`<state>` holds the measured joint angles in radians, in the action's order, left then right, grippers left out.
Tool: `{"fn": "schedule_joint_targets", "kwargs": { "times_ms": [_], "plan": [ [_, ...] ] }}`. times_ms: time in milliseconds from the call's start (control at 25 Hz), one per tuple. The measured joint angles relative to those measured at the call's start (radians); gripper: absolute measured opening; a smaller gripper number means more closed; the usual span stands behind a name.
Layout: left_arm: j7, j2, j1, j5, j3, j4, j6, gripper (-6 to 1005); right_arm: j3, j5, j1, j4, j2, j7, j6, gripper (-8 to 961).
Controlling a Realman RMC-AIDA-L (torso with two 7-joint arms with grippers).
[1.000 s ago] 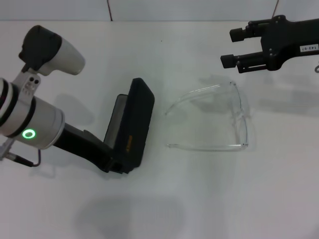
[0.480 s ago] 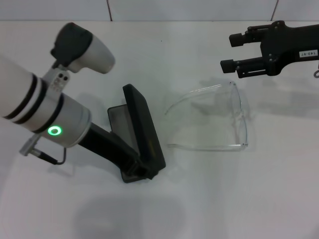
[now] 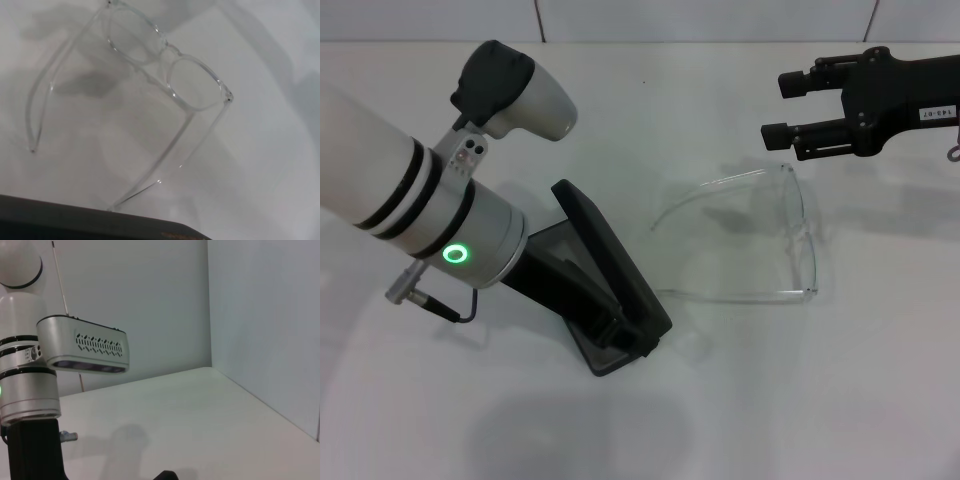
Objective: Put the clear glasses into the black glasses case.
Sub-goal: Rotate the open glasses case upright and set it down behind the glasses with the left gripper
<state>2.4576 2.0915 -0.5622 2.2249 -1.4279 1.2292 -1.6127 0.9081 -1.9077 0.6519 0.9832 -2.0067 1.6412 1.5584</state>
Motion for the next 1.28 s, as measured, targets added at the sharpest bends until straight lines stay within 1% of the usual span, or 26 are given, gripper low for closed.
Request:
{"fn": "schedule_joint_targets", "kwargs": {
  "times_ms": [280, 560, 720, 960, 1160, 1280],
  "plan": [
    [-0.006, -0.003, 0.006, 0.008, 0.016, 0.005, 0.001, 355, 0.0, 0.001, 0.004, 0.0, 0.002, 0.0, 0.0, 716],
    [-0.053, -0.006, 0.024, 0.025, 0.104, 0.007, 0.001, 362, 0.0, 0.013, 0.003, 0.003, 0.003, 0.0, -0.001, 716],
    [-0.061, -0.007, 0.026, 0.043, 0.117, 0.007, -0.001, 388, 0.0, 0.013, 0.008, 0.003, 0.003, 0.0, -0.003, 716],
    [-0.087, -0.005, 0.016, 0.033, 0.128, 0.007, 0.002, 650, 0.0, 0.015, 0.021, 0.003, 0.005, 0.0, -0.014, 716],
    [-0.101, -0.001, -0.011, 0.009, 0.13, -0.007, 0.014, 706, 0.0, 0.015, 0.028, 0.002, 0.005, 0.0, -0.015, 716],
    [-0.111, -0.002, -0.019, -0.022, 0.128, -0.025, 0.022, 706, 0.0, 0.016, 0.027, 0.002, 0.005, 0.0, -0.015, 716]
  ]
}}
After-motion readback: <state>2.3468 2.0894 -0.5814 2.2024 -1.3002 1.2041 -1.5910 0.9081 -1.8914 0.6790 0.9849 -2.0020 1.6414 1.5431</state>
